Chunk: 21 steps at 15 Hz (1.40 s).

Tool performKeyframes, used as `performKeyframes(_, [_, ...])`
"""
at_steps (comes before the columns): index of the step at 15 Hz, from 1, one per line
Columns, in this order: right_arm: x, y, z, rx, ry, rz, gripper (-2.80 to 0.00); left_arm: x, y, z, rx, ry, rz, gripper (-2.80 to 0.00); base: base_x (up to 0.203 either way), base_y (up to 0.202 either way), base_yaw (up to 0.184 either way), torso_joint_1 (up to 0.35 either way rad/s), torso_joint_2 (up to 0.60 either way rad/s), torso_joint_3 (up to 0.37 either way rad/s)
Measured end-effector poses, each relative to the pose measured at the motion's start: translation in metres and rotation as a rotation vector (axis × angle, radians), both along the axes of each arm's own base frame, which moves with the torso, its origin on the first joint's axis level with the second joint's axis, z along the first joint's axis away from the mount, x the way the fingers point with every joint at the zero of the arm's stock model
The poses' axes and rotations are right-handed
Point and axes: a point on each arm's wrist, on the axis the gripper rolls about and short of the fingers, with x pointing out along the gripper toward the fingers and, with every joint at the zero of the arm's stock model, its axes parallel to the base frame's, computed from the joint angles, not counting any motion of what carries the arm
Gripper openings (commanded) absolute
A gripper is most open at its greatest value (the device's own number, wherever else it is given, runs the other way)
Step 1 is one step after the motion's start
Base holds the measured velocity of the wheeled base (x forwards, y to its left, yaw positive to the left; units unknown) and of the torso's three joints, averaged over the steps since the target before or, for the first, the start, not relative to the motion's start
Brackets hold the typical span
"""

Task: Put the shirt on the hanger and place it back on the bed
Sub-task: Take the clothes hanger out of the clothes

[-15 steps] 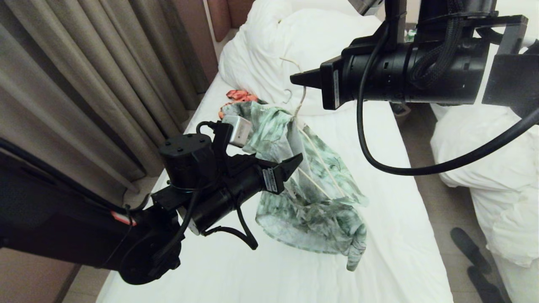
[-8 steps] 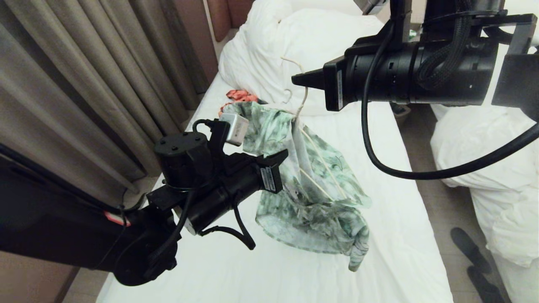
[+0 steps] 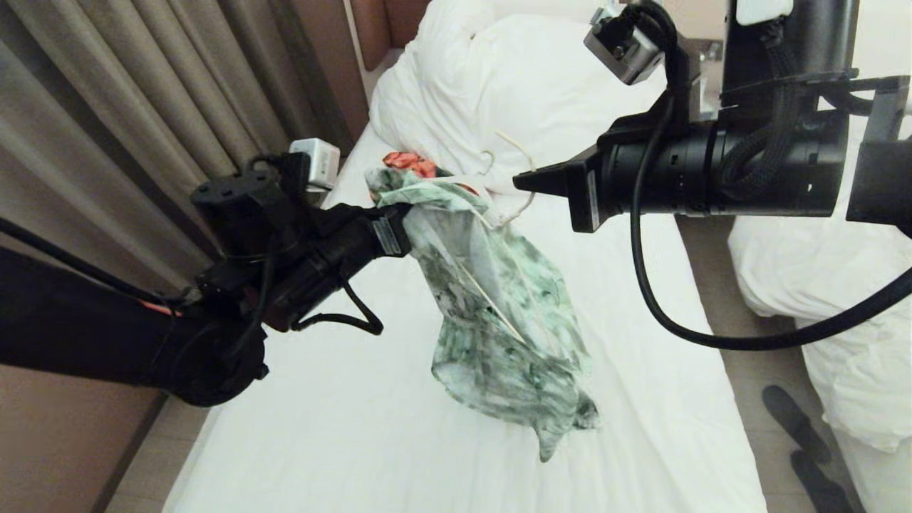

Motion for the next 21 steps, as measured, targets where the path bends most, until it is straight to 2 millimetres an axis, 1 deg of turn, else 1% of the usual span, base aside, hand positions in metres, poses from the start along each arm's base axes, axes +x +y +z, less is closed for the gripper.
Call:
performKeyframes(3, [-0.001,-0.003,-0.013,-0.03,0.035,-0.002,-2.8,0.022,0.019,0.007,0.003,0.022,0.088,-2.8,0.0,0.0,0.0,0.0,0.0,0.0])
performKeyframes(5, [-0.002,-0.002,-0.02,-0.045,0.058,0.0,-2.8,0.035,0.021,0.007,0.003,0.05,0.16,-2.8,0.0,0.0,0.0,0.0,0.0,0.0])
performKeyframes(7, [-0.004,-0.003,-0.024,-0.052,0.071,0.001,-2.8,0.051,0.019,0.002,0.006,0.078,0.237,-2.8,0.0,0.0,0.0,0.0,0.0,0.0])
performKeyframes(9, [-0.005,-0.004,-0.026,-0.056,0.079,0.001,-2.8,0.068,0.017,-0.013,0.025,0.124,0.293,-2.8,0.0,0.0,0.0,0.0,0.0,0.0])
performKeyframes(12, [-0.005,-0.006,-0.029,-0.062,0.088,-0.005,-2.8,0.09,0.016,-0.044,0.087,0.239,0.32,-2.8,0.0,0.0,0.0,0.0,0.0,0.0])
performKeyframes(14, [-0.004,-0.009,-0.033,-0.065,0.095,-0.016,-2.8,0.101,0.02,-0.056,0.1,0.272,0.34,-2.8,0.0,0.0,0.0,0.0,0.0,0.0])
performKeyframes(16, [0.004,-0.012,-0.033,-0.031,0.069,-0.04,-2.8,0.103,0.022,-0.059,0.101,0.28,0.342,-2.8,0.0,0.0,0.0,0.0,0.0,0.0])
performKeyframes(17, [0.008,-0.013,-0.037,-0.014,0.054,-0.05,-2.8,0.1,0.021,-0.059,0.104,0.285,0.334,-2.8,0.0,0.0,0.0,0.0,0.0,0.0])
performKeyframes(19, [0.011,-0.009,-0.048,0.0,0.039,-0.047,-2.8,0.087,0.014,-0.052,0.104,0.282,0.29,-2.8,0.0,0.0,0.0,0.0,0.0,0.0])
performKeyframes(21, [0.004,0.003,-0.064,-0.018,0.065,-0.006,-2.8,0.065,0.001,-0.038,0.087,0.264,0.223,-2.8,0.0,0.0,0.0,0.0,0.0,0.0])
